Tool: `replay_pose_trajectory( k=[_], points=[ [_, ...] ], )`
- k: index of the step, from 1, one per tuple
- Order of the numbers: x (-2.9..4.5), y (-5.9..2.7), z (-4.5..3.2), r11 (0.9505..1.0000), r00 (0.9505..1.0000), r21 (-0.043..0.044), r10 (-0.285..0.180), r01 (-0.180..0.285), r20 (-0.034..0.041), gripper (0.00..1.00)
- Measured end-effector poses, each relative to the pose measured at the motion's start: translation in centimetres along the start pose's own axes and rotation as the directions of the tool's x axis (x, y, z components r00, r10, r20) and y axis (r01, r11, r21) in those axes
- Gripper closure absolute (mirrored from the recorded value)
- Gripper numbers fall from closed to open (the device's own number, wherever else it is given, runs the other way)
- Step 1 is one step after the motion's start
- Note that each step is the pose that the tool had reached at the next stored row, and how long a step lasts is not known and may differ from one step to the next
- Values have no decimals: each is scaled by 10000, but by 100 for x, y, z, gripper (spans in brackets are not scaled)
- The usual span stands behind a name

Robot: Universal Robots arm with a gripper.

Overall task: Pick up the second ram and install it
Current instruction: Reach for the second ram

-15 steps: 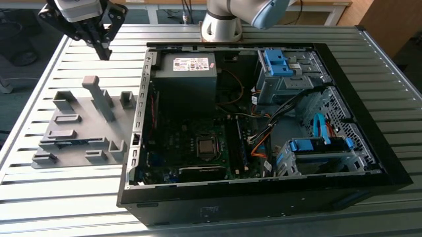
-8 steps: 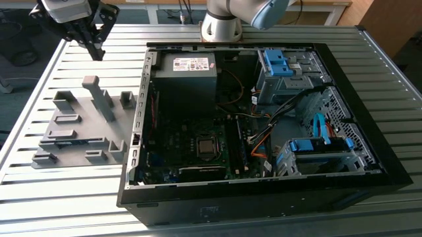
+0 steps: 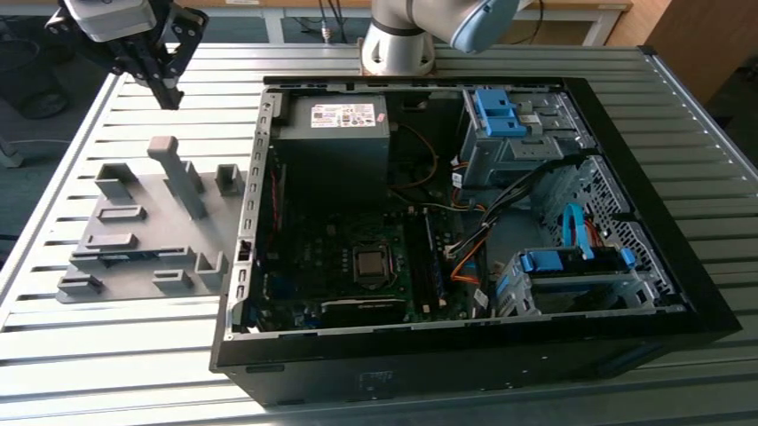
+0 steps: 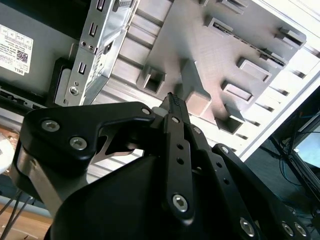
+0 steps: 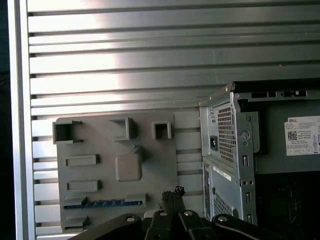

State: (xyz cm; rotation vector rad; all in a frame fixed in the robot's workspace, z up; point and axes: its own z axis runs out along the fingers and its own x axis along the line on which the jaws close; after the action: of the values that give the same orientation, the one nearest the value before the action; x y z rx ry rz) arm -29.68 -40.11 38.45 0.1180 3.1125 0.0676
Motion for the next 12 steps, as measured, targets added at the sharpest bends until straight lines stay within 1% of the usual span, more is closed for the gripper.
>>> replay_pose_trajectory(
  k=[5, 9, 12],
  points=[
    [-1, 0, 0, 10000, 10000, 17, 1, -1, -5, 89],
    [-1, 0, 0, 10000, 10000, 28, 2, -2, -44, 89],
    [23, -16, 3, 10000, 10000, 39, 0, 0, -56, 89]
  ],
)
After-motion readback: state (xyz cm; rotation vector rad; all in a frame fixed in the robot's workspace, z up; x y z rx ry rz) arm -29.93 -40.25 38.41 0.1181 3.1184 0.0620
